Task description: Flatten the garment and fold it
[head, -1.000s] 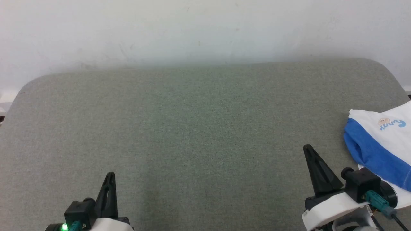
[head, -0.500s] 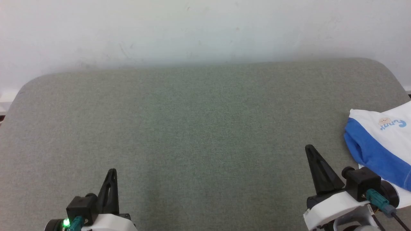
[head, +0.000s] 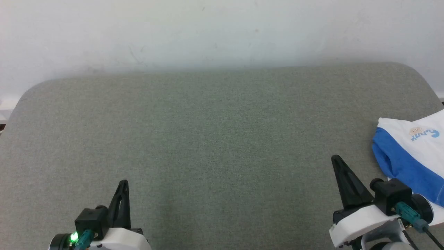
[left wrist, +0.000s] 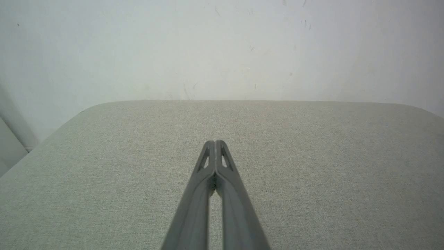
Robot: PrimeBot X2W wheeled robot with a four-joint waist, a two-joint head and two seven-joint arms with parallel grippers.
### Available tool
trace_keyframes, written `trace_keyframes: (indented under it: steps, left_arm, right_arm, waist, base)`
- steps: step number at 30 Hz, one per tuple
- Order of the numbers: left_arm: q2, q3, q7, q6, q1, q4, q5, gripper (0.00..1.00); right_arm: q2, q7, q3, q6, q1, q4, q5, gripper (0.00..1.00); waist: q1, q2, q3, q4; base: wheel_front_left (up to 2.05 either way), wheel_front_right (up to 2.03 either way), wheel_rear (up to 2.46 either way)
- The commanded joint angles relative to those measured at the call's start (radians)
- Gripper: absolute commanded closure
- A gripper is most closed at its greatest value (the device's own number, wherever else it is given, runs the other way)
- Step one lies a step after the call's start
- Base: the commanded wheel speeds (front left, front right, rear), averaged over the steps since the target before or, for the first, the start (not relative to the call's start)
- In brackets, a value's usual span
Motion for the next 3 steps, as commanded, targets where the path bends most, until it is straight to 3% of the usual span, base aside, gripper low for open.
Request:
trace_keyframes:
  steps: [1, 3]
  left_arm:
    - [-0.005, -0.002, 0.007, -0.004, -0.020, -0.007, 0.012, 1.00]
    - [-0.005, -0.002, 0.011, -0.004, -0.022, -0.009, 0.014, 1.00]
  right_arm:
    - [0.002, 0.005, -0.005, -0.001, -0.012, 0.005, -0.009, 1.00]
    - [0.002, 0.006, -0.006, -0.001, -0.013, 0.006, -0.011, 1.00]
  waist:
    - [0.0000, 0.0000, 0.000, 0.000]
    - [0.0000, 0.0000, 0.001, 0.000]
  base:
    - [0.00, 0.00, 0.00]
    - [0.00, 0.00, 0.00]
